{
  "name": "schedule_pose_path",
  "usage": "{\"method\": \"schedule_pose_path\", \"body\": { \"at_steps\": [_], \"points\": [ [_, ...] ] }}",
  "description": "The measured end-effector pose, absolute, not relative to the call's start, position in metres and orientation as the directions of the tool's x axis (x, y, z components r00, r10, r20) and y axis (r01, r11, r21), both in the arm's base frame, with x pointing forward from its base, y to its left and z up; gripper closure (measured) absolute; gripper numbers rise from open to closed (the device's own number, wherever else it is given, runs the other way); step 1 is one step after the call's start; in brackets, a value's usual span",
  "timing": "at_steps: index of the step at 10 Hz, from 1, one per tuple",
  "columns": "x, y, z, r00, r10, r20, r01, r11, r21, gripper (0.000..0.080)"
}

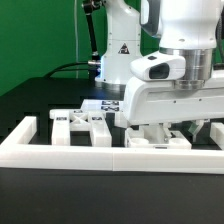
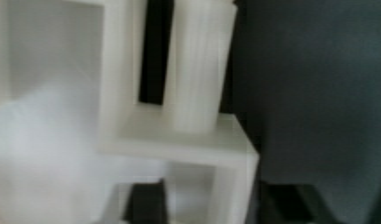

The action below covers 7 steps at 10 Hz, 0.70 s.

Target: Assemble chair

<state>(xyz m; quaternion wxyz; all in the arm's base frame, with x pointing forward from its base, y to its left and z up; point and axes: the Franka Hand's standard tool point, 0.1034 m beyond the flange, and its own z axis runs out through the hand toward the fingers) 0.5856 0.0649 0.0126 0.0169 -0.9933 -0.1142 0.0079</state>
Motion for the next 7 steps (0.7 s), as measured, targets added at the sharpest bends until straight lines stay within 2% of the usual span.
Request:
{"method": "schedule_pose_path", "body": {
  "at_steps": [1, 2, 3, 7],
  "points": [
    [0.5856, 0.065, 0.0126, 0.974, 0.227, -0.012, 0.227, -0.973, -0.035, 0.0693],
    [0.5856, 0.065, 0.0127, 0.974, 0.227, -0.012, 0.227, -0.973, -0.035, 0.0693],
    [0.5857, 0.065, 0.0127, 0.974, 0.227, -0.012, 0.227, -0.973, -0.035, 0.0766],
    [0.5857, 0.065, 0.0127, 0.974, 0.227, -0.012, 0.227, -0.973, -0.035, 0.0766]
  ]
}}
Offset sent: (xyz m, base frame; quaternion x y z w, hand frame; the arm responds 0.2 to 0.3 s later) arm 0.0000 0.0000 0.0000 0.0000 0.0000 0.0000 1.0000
